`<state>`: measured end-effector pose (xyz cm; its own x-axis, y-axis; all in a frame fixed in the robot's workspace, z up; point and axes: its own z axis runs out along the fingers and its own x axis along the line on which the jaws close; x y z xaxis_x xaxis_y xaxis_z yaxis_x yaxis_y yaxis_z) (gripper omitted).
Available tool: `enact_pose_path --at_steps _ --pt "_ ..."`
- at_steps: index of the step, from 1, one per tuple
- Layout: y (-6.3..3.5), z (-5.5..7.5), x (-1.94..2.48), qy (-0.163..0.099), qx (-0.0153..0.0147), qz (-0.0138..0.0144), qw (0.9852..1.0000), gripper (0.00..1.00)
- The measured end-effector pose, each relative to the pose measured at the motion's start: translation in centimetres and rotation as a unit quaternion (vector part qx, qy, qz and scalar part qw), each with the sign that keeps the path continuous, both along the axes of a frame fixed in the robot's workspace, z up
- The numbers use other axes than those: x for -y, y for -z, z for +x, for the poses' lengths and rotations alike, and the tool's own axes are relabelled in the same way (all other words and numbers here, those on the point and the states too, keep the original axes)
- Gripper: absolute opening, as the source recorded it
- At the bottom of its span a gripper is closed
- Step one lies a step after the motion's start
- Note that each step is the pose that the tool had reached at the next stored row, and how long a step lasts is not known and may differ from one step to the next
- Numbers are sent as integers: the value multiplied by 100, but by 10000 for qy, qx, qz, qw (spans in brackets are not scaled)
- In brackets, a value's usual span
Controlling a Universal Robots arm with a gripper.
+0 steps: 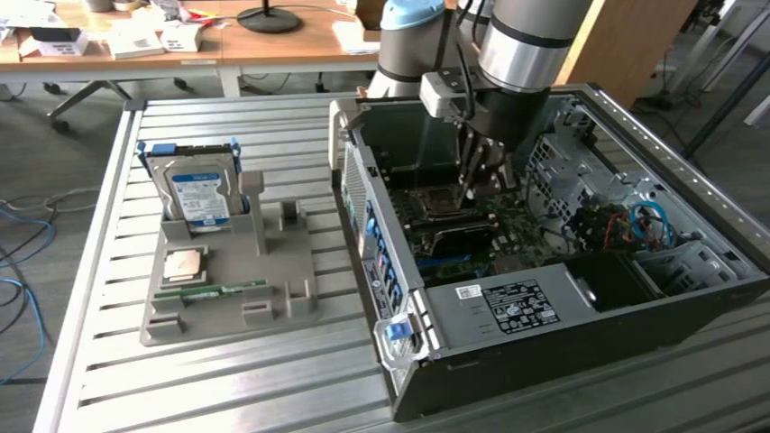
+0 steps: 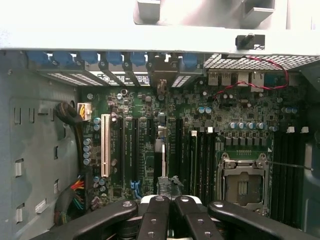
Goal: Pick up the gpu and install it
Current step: 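Press down on the gpu until it lock into place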
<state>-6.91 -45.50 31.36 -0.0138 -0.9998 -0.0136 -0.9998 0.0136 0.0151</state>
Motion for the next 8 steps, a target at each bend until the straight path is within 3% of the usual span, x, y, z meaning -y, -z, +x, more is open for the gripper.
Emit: enact_pose_path --at_steps 8 --pt "4 -52 -15 1 1 0 10000 11"
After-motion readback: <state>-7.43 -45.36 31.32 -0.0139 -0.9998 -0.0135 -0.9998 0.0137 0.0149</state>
